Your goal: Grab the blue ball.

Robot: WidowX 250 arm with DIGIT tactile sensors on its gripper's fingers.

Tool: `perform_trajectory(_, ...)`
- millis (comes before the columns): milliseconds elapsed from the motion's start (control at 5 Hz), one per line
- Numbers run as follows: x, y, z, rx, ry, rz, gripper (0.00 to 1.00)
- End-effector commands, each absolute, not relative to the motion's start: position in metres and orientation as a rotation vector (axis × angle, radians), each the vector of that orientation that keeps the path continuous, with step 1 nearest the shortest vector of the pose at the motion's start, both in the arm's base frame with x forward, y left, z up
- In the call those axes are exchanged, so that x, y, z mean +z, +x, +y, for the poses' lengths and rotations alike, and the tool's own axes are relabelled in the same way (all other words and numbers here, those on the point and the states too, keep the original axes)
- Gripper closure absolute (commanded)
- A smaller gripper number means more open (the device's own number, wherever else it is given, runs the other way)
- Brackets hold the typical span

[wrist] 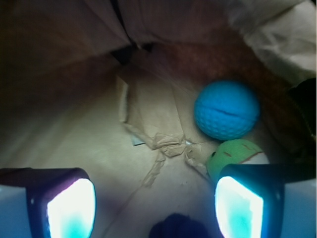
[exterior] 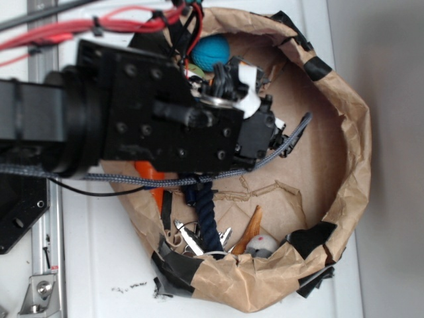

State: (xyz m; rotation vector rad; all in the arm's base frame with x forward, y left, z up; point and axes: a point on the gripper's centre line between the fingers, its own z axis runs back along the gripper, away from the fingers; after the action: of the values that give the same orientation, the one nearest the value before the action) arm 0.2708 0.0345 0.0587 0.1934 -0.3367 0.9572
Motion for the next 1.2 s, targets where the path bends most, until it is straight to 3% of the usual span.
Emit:
perform_trajectory(0,0.067,0.249,0.074,0.998,0.21,-0.4,0.0)
perform_trajectory(200,0.066,0.238,0.097,0.992,0.22,-0.45,0.0)
perform_trajectory(400,0.052,0.24,0.114,0.983,0.254,-0.426,0.0)
perform_trajectory(600,0.061,0.254,0.105,0.948,0.271,-0.435,0.0)
perform_trajectory(1000,0.103,0.278,0.063,0.924,0.17,-0.461,0.0)
